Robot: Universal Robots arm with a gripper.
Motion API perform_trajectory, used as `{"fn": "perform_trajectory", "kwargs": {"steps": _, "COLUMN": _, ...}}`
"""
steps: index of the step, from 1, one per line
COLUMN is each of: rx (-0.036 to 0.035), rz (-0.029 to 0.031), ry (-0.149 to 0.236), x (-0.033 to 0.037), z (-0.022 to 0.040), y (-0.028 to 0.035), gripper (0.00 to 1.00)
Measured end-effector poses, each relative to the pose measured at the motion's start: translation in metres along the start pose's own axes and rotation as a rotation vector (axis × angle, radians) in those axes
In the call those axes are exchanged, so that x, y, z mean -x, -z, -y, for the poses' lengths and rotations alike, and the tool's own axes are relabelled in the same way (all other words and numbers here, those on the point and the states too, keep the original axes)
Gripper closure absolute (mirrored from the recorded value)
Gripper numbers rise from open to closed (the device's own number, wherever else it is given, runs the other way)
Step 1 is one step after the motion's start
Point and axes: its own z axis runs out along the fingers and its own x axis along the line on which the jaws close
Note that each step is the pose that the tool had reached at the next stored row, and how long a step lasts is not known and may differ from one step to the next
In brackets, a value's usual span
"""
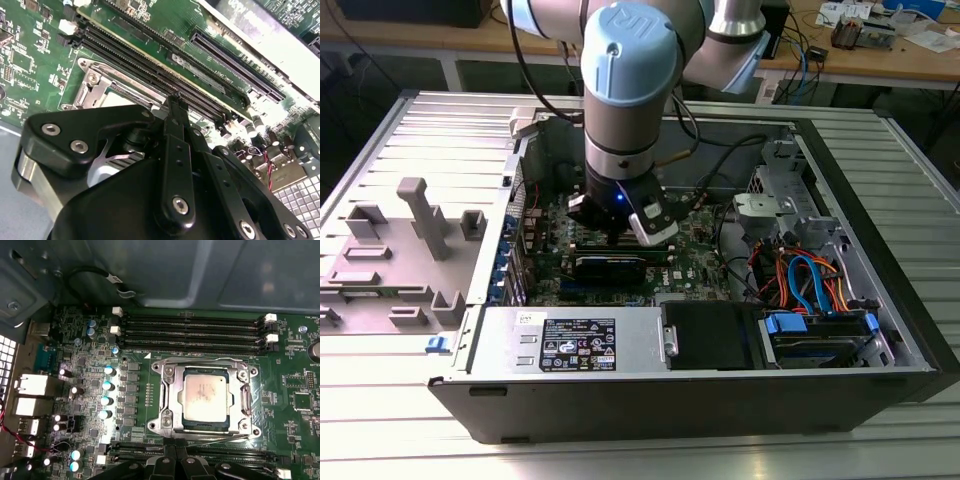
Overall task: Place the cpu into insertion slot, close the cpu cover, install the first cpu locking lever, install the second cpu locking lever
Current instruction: 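Install the second cpu locking lever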
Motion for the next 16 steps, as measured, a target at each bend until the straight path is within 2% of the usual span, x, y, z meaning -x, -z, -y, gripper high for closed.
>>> {"fn": "perform_trajectory", "kwargs": {"steps": 2, "rx": 0.0053, "rz": 0.0003, "ry": 0.0, "x": -0.0002, "z": 0.003, "y": 0.0006, "gripper": 0.89}}
{"fn": "perform_trajectory", "kwargs": {"steps": 4, "rx": 0.0067, "rz": 0.0003, "ry": 0.0, "x": -0.0004, "z": 0.0064, "y": 0.0013, "gripper": 0.89}}
{"fn": "perform_trajectory", "kwargs": {"steps": 5, "rx": 0.0112, "rz": 0.0006, "ry": 0.0, "x": -0.0005, "z": 0.0072, "y": 0.0009, "gripper": 0.89}}
{"fn": "perform_trajectory", "kwargs": {"steps": 8, "rx": 0.0345, "rz": 0.0018, "ry": 0.001, "x": -0.0026, "z": 0.0074, "y": -0.0004, "gripper": 0.89}}
{"fn": "perform_trajectory", "kwargs": {"steps": 10, "rx": 0.0451, "rz": 0.0024, "ry": 0.001, "x": -0.0055, "z": 0.008, "y": -0.0019, "gripper": 0.89}}
{"fn": "perform_trajectory", "kwargs": {"steps": 16, "rx": 0.0516, "rz": 0.0026, "ry": 0.001, "x": -0.0131, "z": 0.0087, "y": -0.0054, "gripper": 0.89}}
